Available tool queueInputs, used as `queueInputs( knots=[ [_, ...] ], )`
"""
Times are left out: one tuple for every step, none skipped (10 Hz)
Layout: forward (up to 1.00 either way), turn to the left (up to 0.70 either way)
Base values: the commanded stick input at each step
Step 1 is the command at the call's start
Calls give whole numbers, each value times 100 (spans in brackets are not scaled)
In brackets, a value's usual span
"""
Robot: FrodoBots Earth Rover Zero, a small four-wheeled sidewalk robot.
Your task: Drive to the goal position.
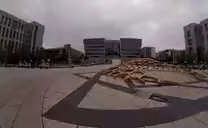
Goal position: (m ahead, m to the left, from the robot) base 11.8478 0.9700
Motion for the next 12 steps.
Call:
queueInputs(
  knots=[
    [70,0],
    [70,0],
    [70,0],
    [70,0],
    [70,0],
    [70,0],
    [70,0],
    [70,0],
    [70,0],
    [70,0],
    [70,0],
    [70,0]
  ],
)
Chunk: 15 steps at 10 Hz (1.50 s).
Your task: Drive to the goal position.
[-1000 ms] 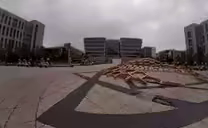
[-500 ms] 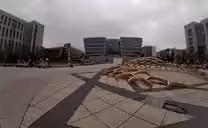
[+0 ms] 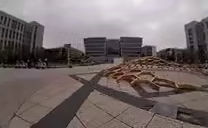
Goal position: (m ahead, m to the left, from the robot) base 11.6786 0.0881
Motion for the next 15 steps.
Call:
queueInputs(
  knots=[
    [70,1],
    [70,12],
    [70,14],
    [70,14],
    [70,10],
    [70,0],
    [70,0],
    [70,0],
    [70,0],
    [70,0],
    [70,0],
    [70,0],
    [70,0],
    [70,0],
    [70,9]
  ],
)
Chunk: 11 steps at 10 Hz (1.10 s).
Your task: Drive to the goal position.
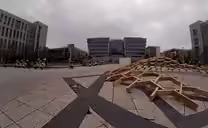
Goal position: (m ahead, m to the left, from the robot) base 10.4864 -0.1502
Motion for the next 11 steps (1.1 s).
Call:
queueInputs(
  knots=[
    [70,13],
    [70,14],
    [70,14],
    [70,14],
    [70,14],
    [70,14],
    [70,14],
    [70,14],
    [70,14],
    [70,14],
    [70,14]
  ],
)
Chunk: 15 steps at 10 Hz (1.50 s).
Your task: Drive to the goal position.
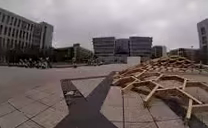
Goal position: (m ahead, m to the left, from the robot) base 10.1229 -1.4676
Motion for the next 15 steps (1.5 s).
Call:
queueInputs(
  knots=[
    [70,14],
    [70,14],
    [70,14],
    [70,14],
    [70,14],
    [70,14],
    [70,14],
    [70,14],
    [70,14],
    [70,14],
    [70,14],
    [70,14],
    [70,14],
    [70,14],
    [70,14]
  ],
)
